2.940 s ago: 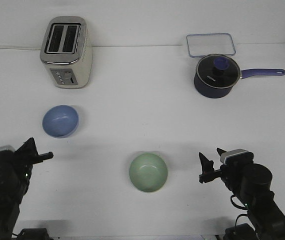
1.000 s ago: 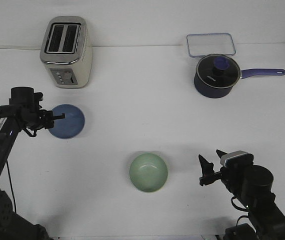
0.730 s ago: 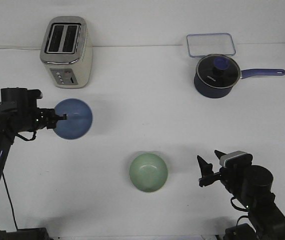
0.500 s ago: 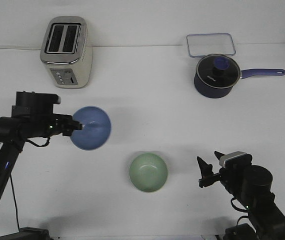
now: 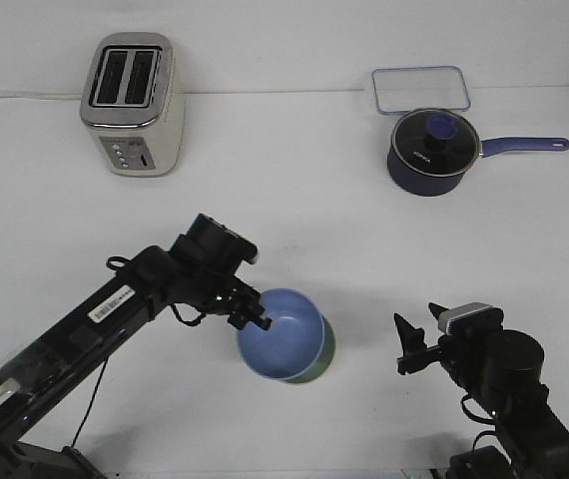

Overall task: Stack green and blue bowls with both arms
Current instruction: 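Lift the blue bowl and lower it into the green bowl, then open the left gripper and withdraw it from the stacked bowls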

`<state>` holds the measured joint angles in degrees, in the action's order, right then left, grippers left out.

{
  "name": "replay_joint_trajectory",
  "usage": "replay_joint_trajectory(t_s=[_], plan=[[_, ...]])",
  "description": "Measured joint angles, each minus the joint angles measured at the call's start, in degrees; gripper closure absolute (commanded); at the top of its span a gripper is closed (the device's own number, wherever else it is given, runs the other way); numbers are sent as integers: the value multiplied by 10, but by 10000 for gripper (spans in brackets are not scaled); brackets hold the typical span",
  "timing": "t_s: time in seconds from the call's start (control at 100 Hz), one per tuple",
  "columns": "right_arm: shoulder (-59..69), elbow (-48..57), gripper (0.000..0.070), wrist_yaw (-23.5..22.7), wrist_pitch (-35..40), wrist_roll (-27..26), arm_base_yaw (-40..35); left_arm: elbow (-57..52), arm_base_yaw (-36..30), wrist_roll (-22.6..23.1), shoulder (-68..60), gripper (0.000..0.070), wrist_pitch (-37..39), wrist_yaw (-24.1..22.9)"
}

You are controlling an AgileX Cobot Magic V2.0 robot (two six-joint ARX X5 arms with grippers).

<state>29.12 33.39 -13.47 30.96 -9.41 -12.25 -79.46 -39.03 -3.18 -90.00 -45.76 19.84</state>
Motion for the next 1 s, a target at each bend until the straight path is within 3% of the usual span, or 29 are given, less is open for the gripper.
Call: replay_joint_trajectory(t_s=[0.31, 0.33, 0.44, 0.48, 0.7, 0.8, 0.93, 1.0], plan=[[0, 0, 236, 0, 0, 0, 0, 0, -29, -6, -56, 677, 47, -20], [0, 0, 236, 0, 0, 0, 0, 0, -29, -6, -58, 664, 49, -20], [0, 0, 236, 0, 0, 0, 0, 0, -29, -8, -64, 368, 50, -19], [0, 0, 236, 0, 0, 0, 0, 0, -29, -8, -64, 300, 51, -20], [0, 0, 236, 0, 0, 0, 0, -2, -24, -8, -57, 253, 51, -24], [0, 0, 236, 0, 0, 0, 0, -11, -6, -8, -18, 146, 50, -69], [0, 0, 236, 2, -2, 0, 0, -27, 30, -1, 83, 147, 65, -169], [0, 0, 236, 9, -8, 0, 0, -31, 56, 4, 141, 165, 79, -198]])
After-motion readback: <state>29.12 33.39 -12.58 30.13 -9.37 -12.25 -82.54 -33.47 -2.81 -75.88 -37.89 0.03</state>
